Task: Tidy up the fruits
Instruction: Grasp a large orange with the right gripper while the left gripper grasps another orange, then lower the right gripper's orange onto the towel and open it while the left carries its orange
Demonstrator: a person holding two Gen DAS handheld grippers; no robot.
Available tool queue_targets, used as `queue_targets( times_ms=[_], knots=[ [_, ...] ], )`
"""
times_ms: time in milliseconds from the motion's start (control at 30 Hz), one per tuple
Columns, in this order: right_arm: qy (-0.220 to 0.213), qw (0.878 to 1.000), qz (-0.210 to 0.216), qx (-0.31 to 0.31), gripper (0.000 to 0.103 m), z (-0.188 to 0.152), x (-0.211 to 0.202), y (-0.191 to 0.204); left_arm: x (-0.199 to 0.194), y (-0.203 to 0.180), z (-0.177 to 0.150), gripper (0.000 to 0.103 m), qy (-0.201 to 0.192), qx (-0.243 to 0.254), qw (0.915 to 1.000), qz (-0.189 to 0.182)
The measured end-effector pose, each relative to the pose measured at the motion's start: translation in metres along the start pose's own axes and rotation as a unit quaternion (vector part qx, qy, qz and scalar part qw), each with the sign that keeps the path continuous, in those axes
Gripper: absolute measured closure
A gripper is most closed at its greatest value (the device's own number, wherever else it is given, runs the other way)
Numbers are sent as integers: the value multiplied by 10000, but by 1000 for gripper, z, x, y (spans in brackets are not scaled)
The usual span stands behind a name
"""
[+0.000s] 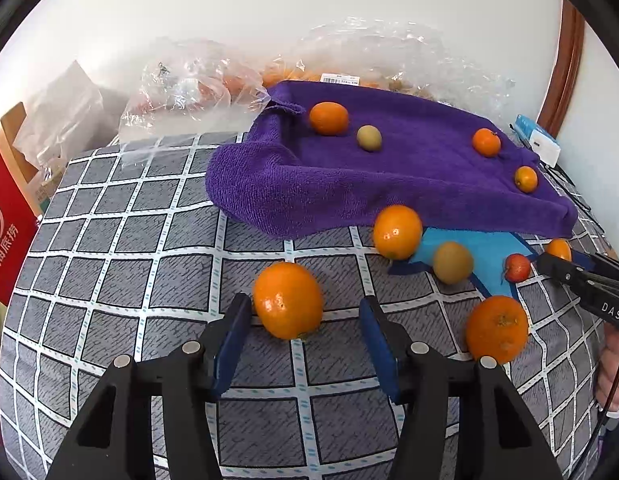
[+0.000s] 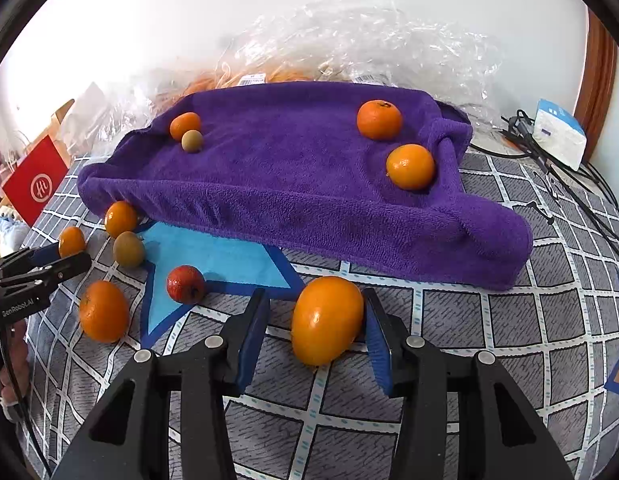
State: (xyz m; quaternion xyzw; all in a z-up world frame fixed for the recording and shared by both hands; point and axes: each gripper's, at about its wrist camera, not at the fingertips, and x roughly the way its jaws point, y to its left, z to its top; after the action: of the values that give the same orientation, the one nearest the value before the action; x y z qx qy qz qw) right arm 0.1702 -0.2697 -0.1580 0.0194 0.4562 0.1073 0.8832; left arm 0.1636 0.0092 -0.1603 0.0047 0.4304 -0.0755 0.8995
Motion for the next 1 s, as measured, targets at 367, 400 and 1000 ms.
queue_targets(
  times_ms=[367, 400, 1000],
  knots=[
    [-204, 9997, 30, -89, 71, 0, -7, 3, -9, 21, -5, 73, -286, -523, 9957, -715],
    [-235, 9997, 40, -82, 71, 0, -8, 3, -10, 22, -5, 73, -325, -534, 9953, -734],
    [-795, 9967, 45, 177, 71, 4, -28, -7, -27, 19, -9, 73, -729, -489, 9926, -834]
  ],
)
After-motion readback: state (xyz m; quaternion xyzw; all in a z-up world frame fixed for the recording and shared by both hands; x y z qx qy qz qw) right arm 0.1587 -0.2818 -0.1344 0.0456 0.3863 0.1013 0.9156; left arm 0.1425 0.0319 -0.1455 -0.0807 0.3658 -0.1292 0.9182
